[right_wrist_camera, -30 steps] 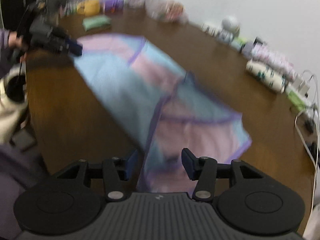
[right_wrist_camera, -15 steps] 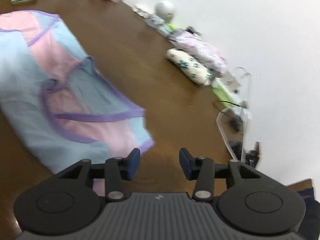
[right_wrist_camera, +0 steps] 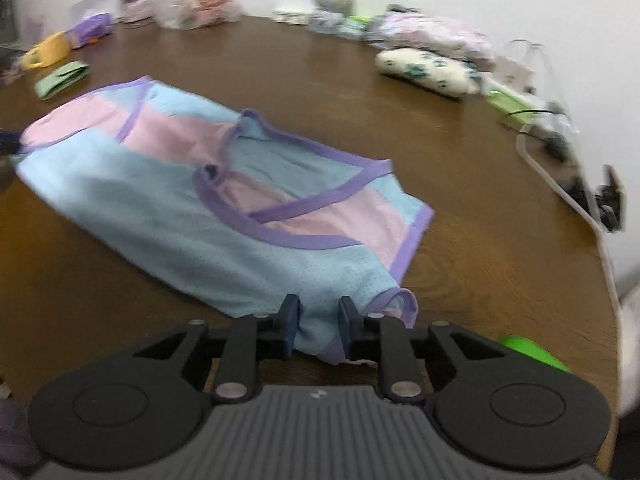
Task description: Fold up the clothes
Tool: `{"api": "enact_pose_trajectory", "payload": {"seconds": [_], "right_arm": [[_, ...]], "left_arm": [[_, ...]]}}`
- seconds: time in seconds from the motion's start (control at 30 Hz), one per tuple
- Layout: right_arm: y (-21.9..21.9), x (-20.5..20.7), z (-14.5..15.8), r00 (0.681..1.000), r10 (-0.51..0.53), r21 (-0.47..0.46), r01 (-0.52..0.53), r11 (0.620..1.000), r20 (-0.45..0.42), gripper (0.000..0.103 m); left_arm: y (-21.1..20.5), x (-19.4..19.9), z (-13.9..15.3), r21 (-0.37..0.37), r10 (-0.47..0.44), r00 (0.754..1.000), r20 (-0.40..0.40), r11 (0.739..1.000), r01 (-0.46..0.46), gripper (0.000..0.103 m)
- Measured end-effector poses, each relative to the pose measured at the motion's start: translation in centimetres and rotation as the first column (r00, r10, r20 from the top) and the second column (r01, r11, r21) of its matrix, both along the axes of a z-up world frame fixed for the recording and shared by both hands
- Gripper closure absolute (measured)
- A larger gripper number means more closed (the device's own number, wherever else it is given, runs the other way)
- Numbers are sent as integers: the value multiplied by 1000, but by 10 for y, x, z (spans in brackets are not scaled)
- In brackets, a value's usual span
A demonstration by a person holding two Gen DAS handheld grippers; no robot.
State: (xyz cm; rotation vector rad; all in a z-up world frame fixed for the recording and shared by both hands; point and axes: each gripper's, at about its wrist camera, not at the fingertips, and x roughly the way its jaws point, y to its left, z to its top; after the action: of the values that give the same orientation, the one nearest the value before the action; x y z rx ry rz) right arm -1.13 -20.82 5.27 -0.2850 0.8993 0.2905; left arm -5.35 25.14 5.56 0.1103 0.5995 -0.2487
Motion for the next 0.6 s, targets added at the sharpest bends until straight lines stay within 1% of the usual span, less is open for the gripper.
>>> {"api": "enact_pose_trajectory", "payload": {"seconds": [0.07, 0.13, 0.17, 0.2, 0.23, 0.27, 0.3, 0.33, 0.4, 0.5, 0.57, 0.6], "right_arm": [[8, -2, 12, 999, 16, 11, -16, 1000, 41, 80], [19, 3, 27, 995, 44, 34, -48, 998, 89, 73], [27, 8, 35, 991, 64, 49, -70, 996, 115, 67], [32, 17, 40, 987, 90, 56, -98, 994, 133, 63], [38, 30, 42, 985, 112, 70, -122, 990, 131, 62], [45, 44, 43, 983, 134, 86, -145, 986, 126, 62], [52, 64, 43, 984, 147, 117, -158, 980, 99, 62], [57, 83, 43, 987, 148, 153, -156, 976, 65, 62], [68, 120, 41, 988, 151, 221, -147, 964, -3, 62], [89, 156, 30, 990, 128, 260, -108, 960, -62, 62], [105, 165, 18, 993, 95, 201, -78, 976, -74, 62], [110, 167, 12, 994, 74, 178, -59, 982, -83, 63]], "left_arm": [[-2, 0, 25, -29, 1, 997, 79, 1000, 1, 67], [-14, 23, 40, -44, 24, 995, 97, 999, -20, 51], [-21, 36, 47, -54, 36, 994, 101, 998, -30, 47], [-30, 53, 50, -72, 41, 996, 77, 997, -35, 43], [-41, 76, 49, -88, 36, 999, 25, 996, -34, 41], [-51, 99, 46, -101, 27, 999, -33, 994, -30, 41], [-61, 121, 42, -106, 27, 996, -85, 994, -36, 42], [-70, 142, 39, -96, 42, 991, -129, 994, -55, 42], [-88, 174, 29, -34, 50, 986, -160, 998, -56, 42], [-101, 204, 9, 13, 27, 979, -203, 1000, -25, 43], [-102, 211, -2, 15, 15, 973, -228, 1000, -12, 50], [-101, 213, -7, 13, 9, 971, -240, 1000, -6, 57]]}}
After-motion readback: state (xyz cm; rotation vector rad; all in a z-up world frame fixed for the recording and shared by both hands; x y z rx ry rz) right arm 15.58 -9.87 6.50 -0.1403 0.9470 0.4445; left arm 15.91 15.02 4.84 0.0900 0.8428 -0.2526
